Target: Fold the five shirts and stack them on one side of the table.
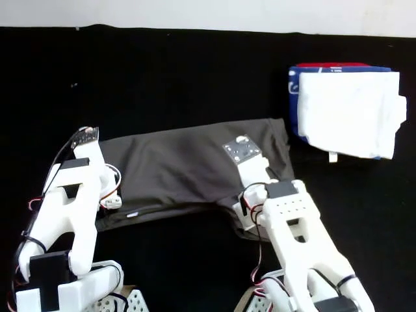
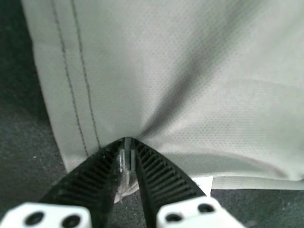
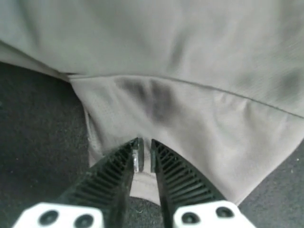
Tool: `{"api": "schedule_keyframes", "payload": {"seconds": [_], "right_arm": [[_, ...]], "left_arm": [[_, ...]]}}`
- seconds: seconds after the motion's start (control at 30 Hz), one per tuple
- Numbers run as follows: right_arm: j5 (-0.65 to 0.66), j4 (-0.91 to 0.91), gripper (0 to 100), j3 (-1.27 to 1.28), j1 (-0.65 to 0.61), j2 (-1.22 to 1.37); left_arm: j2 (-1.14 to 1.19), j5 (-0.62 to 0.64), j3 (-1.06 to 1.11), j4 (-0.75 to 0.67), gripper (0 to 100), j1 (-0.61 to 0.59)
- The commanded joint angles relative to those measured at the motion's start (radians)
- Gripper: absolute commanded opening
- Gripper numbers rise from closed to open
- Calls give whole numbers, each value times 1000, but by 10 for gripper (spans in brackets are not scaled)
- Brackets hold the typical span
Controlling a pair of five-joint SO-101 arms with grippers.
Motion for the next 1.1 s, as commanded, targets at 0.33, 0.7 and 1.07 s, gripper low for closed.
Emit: {"api": "schedule_keyframes", "payload": {"seconds": [0.33, 0.7, 1.07], "right_arm": [[245, 394, 109, -185, -67, -196], [465, 335, 303, 35, -67, -194], [463, 85, 303, 213, -62, -137]], "left_arm": [[-1, 11, 5, -34, 9, -39], [-1, 11, 5, -34, 9, -39], [-1, 11, 5, -34, 9, -39]]}}
